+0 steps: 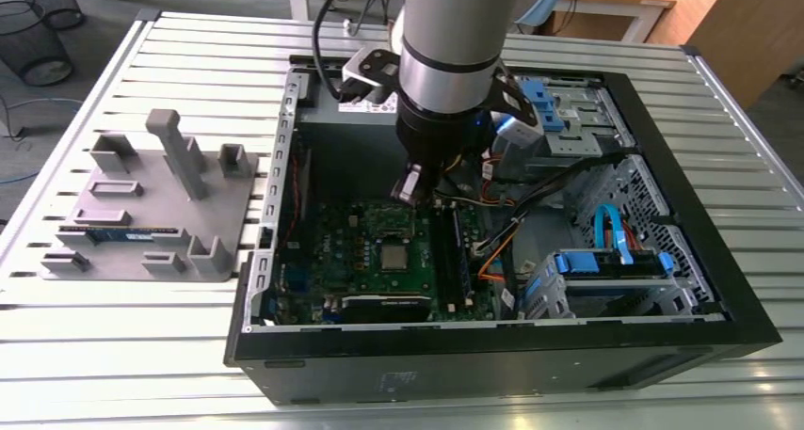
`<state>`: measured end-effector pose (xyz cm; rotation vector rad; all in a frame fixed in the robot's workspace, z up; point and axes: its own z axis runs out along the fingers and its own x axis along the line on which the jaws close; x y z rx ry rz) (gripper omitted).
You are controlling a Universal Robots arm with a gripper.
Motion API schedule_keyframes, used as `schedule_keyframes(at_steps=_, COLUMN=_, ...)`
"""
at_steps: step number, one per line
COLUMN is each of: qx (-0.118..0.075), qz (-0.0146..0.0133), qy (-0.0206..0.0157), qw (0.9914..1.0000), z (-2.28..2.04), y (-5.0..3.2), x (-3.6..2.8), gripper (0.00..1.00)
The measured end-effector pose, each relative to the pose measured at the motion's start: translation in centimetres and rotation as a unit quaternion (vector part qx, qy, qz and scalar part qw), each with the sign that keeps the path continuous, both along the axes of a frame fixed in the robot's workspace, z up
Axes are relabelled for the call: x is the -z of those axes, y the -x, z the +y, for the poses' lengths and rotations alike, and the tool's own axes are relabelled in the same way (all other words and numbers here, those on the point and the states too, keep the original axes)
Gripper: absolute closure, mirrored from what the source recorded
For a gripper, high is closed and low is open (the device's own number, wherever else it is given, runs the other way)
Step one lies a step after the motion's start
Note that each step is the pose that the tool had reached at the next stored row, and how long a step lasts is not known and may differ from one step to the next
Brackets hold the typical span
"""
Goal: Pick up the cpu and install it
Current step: 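Close the cpu cover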
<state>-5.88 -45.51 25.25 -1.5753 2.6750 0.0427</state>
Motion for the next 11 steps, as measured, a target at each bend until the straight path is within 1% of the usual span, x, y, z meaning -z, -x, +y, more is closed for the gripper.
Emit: schedule_keyframes(at_steps=11, qx=-0.018, qz=0.0000, qy=0.0022, qw=0.99984, z=-0.41, y=0.00, x=0.01, gripper=0.89)
